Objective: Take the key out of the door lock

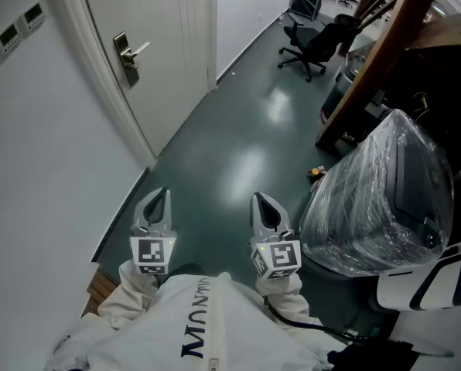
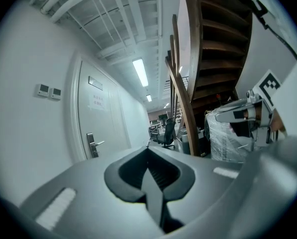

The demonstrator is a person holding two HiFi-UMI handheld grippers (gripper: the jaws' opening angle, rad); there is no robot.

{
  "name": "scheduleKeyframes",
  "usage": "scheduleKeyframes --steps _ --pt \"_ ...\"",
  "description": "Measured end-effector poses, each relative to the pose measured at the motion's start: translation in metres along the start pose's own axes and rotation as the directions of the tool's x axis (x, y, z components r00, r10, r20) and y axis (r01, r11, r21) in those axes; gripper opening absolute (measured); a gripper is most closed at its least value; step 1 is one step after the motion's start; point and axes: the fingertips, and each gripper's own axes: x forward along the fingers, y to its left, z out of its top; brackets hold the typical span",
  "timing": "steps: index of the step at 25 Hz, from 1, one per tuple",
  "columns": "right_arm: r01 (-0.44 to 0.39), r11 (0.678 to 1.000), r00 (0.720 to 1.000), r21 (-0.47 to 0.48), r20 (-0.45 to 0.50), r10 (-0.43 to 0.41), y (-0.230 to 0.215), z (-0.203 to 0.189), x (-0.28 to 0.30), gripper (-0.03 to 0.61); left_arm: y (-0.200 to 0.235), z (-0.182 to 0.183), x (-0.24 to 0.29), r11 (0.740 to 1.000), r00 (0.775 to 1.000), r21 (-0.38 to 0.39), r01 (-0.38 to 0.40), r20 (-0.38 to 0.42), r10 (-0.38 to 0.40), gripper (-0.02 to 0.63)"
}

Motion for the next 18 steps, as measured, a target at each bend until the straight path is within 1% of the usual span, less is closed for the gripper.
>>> scheduleKeyframes --steps 4,8,13,16,18 --pt "0.013 1.0 1.0 0.019 -0.027 -0.013 -0.01 -0.01 -0.002 -0.002 -0.012 -0.006 0.006 1.0 0.999 0.004 0.023 -0.022 -0.023 0.0" --pt "0.019 0.999 0.999 0.031 -0.041 -0.018 -0.016 -0.015 0.011 -0.002 -0.008 -0.007 0.023 0.999 0.999 0.006 0.034 -0.026 -0.034 0.0" --pt "0.041 0.998 0.997 0.041 -0.061 -0.038 -0.025 -0.021 0.039 -0.002 0.005 -0.014 0.056 0.999 0.998 0.0 0.054 -0.029 -0.054 0.0" --pt "0.048 0.998 0.997 0.036 -0.067 -0.046 -0.029 -0.019 0.065 -0.002 0.021 -0.027 0.078 0.998 0.997 -0.011 0.056 -0.046 -0.056 0.0" --pt "0.046 0.999 0.997 0.027 -0.067 -0.045 -0.029 -0.017 0.086 -0.002 0.034 -0.02 0.093 0.998 0.998 -0.007 0.054 -0.029 -0.054 0.0"
